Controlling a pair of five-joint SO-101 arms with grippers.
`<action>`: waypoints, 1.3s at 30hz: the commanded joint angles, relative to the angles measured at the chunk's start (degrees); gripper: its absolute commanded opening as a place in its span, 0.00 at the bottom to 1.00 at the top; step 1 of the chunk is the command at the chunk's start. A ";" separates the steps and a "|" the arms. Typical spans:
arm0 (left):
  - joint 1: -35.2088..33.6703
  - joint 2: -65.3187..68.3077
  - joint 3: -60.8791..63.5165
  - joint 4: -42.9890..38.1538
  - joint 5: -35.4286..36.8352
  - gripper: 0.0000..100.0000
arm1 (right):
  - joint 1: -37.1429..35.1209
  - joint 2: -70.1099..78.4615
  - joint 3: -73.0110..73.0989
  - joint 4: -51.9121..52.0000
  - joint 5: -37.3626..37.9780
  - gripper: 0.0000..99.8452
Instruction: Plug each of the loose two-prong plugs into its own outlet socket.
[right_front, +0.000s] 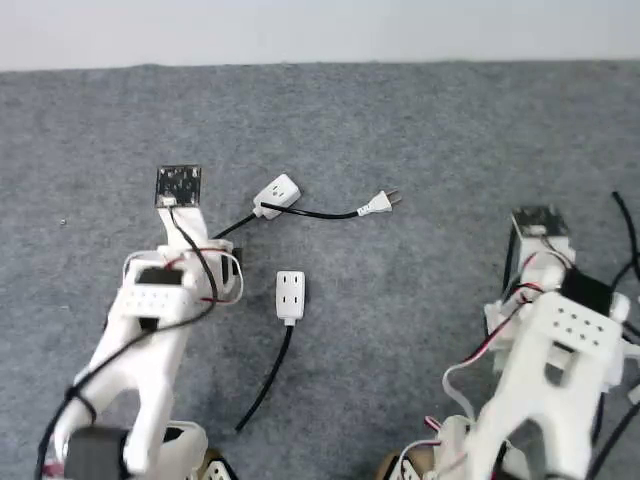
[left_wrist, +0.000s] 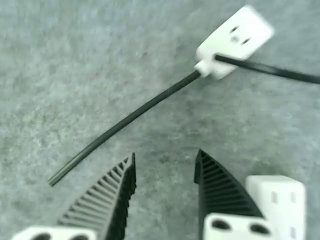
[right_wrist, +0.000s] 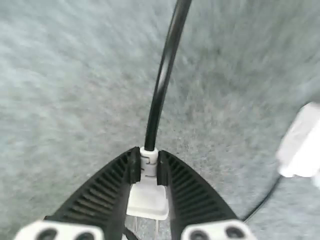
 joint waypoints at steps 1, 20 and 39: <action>-2.02 8.09 -11.12 7.21 -0.35 0.17 | -6.90 -7.25 -8.97 5.76 -2.99 0.01; 4.66 15.74 -18.33 20.57 -23.82 0.01 | -51.21 -5.93 -14.59 -11.82 -11.96 0.01; 10.81 3.60 -5.05 17.49 -35.60 0.01 | -55.78 6.90 -14.15 -17.71 -15.56 0.01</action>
